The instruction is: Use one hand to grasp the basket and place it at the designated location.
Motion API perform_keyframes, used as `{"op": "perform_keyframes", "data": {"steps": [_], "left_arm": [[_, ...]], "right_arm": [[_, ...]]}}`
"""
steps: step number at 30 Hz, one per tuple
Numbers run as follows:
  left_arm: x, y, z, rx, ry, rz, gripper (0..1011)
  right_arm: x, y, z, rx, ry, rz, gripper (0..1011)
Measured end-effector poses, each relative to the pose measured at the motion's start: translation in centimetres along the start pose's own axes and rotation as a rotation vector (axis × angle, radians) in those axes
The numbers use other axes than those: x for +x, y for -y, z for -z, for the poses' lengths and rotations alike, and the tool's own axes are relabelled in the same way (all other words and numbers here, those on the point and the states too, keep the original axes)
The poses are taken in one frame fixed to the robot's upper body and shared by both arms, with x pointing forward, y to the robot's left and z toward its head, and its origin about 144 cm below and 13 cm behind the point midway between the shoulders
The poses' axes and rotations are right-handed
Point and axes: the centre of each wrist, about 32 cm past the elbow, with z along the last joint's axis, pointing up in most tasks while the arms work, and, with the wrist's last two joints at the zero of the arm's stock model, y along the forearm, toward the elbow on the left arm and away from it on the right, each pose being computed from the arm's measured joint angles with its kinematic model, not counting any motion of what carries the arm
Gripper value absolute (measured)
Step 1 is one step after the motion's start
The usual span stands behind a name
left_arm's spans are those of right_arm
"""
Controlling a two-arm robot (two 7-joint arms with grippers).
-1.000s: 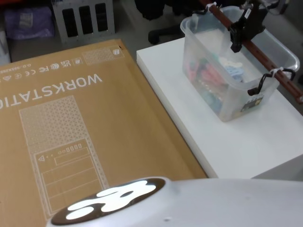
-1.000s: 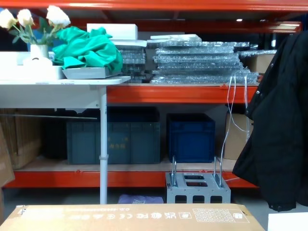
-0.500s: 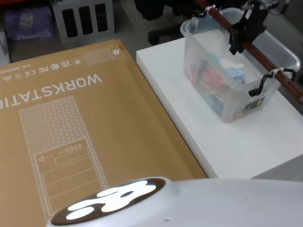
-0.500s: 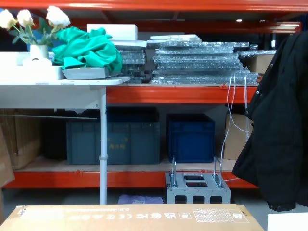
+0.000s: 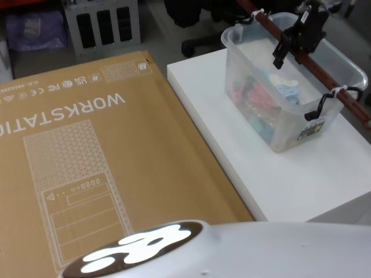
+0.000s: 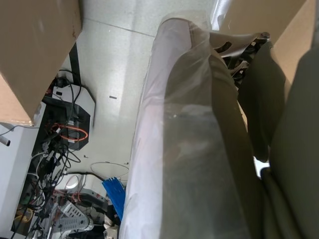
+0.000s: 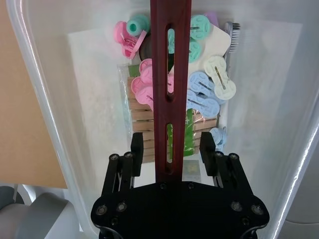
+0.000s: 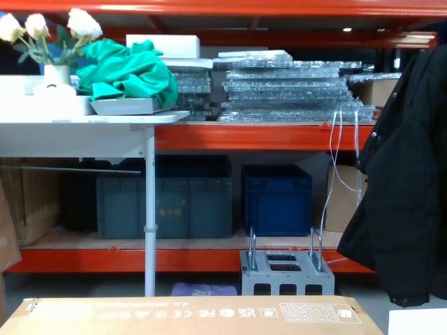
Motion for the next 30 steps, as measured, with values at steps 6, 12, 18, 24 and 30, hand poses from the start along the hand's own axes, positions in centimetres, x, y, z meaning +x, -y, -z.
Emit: {"op": "perform_keyframes", "data": {"steps": [6, 12, 18, 24, 30], "left_arm": [[0.0, 0.0, 0.0, 0.0, 0.0, 0.0, 0], [0.0, 0.0, 0.0, 0.0, 0.0, 0.0, 0], [0.0, 0.0, 0.0, 0.0, 0.0, 0.0, 0], [0.0, 0.0, 0.0, 0.0, 0.0, 0.0, 0], [0.0, 0.0, 0.0, 0.0, 0.0, 0.0, 0]], "right_arm": [[0.0, 0.2, 0.1, 0.001, -0.001, 0.007, 851], [-0.2, 0.9, 0.3, 0.003, -0.003, 0.022, 994], [-0.5, 2.4, 0.6, 0.016, -0.004, 0.058, 1001], [-1.4, 4.8, 0.8, 0.035, -0.007, 0.111, 1001], [-2.4, 6.4, 0.9, 0.046, -0.004, 0.156, 1001]]}}
